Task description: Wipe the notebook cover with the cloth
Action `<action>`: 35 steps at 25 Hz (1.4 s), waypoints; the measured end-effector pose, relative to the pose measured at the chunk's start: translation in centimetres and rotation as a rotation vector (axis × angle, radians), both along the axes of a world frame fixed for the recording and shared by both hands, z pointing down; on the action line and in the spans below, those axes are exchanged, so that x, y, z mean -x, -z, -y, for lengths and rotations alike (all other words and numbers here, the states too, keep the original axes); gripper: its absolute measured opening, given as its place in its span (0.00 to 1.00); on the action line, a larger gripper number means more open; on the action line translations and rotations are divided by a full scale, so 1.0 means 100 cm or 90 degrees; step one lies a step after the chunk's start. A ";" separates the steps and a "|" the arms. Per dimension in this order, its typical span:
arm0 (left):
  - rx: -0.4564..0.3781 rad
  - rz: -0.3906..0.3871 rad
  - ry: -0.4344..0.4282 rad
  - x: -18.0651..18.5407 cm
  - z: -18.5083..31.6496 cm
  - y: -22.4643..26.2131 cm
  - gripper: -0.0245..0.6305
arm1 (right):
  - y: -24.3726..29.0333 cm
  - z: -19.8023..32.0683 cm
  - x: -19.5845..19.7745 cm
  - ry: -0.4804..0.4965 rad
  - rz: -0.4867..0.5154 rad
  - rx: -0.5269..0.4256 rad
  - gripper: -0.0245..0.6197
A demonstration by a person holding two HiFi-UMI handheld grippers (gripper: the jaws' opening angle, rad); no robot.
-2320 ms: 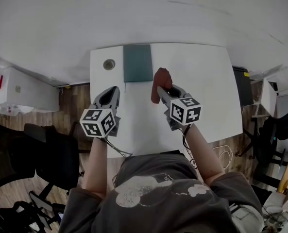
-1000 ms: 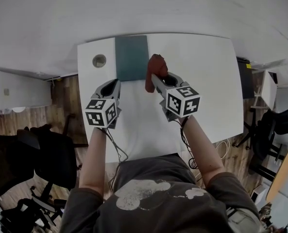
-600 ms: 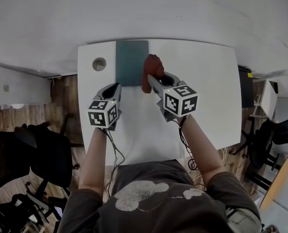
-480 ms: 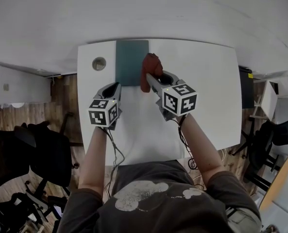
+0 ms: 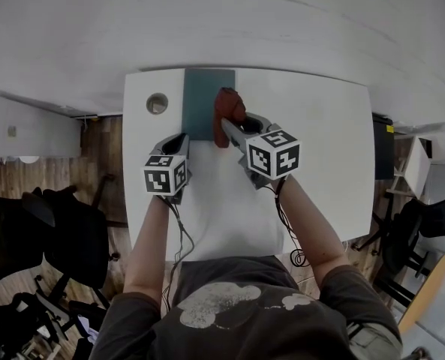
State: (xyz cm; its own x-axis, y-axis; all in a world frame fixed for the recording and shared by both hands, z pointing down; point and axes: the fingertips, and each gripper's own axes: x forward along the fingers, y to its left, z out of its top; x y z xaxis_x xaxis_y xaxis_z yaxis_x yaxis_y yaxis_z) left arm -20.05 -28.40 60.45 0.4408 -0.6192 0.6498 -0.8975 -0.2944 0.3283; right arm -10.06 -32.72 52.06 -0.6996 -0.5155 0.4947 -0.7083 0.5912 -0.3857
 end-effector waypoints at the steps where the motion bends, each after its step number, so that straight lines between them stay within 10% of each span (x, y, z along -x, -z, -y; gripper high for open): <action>1: 0.004 -0.003 0.004 0.000 -0.001 -0.002 0.04 | -0.001 0.002 0.004 0.008 -0.001 0.000 0.21; 35: 0.041 -0.004 0.027 0.008 0.011 -0.008 0.04 | -0.035 0.108 0.087 0.038 -0.020 0.081 0.21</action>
State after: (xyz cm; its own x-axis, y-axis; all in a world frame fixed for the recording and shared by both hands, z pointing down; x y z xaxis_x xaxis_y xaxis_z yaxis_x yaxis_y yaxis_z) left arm -20.82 -29.50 61.28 0.4188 -0.5939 0.6869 -0.9068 -0.2339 0.3507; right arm -18.75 -43.49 55.58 -0.7105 -0.4056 0.5750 -0.6863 0.5802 -0.4387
